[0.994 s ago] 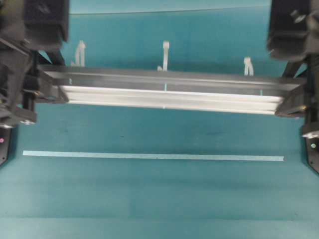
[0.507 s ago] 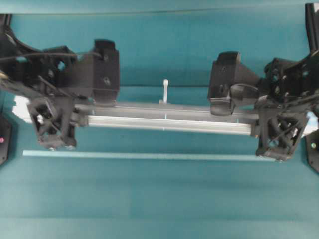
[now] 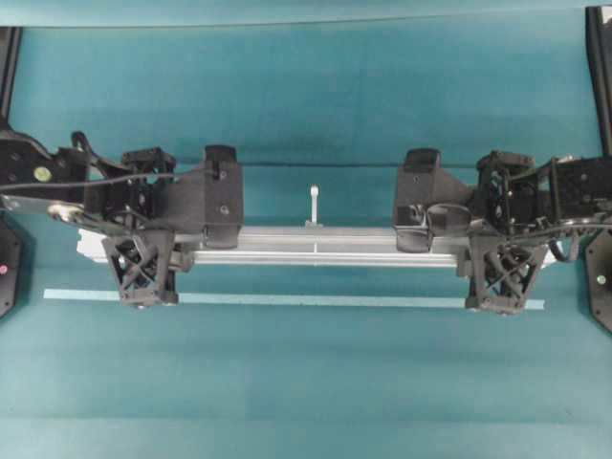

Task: Lift the large metal rail with both hands.
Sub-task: 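Lower the held rail back down onto the table with both grippers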

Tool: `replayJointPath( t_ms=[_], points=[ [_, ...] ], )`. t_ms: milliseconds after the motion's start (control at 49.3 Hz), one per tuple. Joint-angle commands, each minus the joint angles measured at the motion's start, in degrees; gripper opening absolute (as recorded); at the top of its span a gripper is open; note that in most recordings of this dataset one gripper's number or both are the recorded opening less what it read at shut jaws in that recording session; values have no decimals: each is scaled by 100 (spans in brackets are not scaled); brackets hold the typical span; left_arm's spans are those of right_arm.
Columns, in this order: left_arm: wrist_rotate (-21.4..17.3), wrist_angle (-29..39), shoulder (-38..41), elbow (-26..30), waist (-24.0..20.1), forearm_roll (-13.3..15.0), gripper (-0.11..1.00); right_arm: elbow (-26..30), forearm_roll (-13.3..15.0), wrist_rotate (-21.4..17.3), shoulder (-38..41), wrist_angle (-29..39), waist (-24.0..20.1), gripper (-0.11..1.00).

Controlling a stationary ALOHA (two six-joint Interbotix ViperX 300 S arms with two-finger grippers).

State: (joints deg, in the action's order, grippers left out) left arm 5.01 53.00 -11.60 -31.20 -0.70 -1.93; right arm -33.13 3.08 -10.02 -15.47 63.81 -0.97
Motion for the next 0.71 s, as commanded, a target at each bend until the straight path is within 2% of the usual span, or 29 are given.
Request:
replayJointPath(
  t_ms=[0, 142, 264, 690],
  points=[
    [62, -413, -44, -202, -9, 18, 36, -211, 44, -35, 9, -343, 35, 39],
    [70, -1011, 9, -598, -9, 18, 36, -589, 44, -53, 105, -896, -26, 39],
    [79, -1151, 70, -853, 0, 18, 36, -773, 44, -70, 237, -1292, -114, 39],
    [88, -1907, 299, -1274, 158, 18, 36, -932, -26, -53, 765, -2013, -211, 39]
  ],
)
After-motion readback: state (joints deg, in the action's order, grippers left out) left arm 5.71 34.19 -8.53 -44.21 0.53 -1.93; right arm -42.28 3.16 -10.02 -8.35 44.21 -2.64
